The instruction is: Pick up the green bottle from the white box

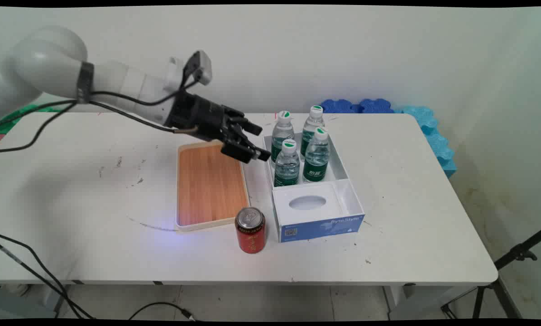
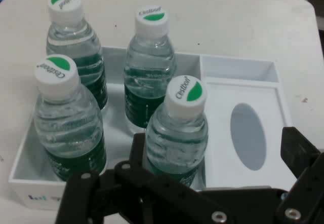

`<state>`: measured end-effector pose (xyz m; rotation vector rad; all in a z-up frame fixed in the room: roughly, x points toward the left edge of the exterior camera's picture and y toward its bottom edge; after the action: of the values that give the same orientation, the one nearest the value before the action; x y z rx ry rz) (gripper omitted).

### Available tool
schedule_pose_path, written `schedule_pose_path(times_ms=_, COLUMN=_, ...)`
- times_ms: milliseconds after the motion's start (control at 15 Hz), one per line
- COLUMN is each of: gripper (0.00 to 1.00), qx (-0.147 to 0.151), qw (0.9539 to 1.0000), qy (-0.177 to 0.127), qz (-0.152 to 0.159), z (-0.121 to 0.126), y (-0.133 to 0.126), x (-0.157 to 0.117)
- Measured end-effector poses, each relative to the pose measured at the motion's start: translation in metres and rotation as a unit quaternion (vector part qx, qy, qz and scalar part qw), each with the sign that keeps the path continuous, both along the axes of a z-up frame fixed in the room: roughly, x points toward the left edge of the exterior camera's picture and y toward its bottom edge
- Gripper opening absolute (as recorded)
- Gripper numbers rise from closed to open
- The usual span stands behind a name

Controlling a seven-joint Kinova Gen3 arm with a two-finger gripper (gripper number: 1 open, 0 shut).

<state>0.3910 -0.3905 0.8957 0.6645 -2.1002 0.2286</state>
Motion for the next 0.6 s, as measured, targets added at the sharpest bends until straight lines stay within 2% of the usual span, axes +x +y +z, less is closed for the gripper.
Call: schedule_pose_path(times_ms=600, gripper=1.0, qx=0.016, qw=0.9996, qy=-0.017, qz=0.016, z=-0.041, y=-0.017, x=-0.018)
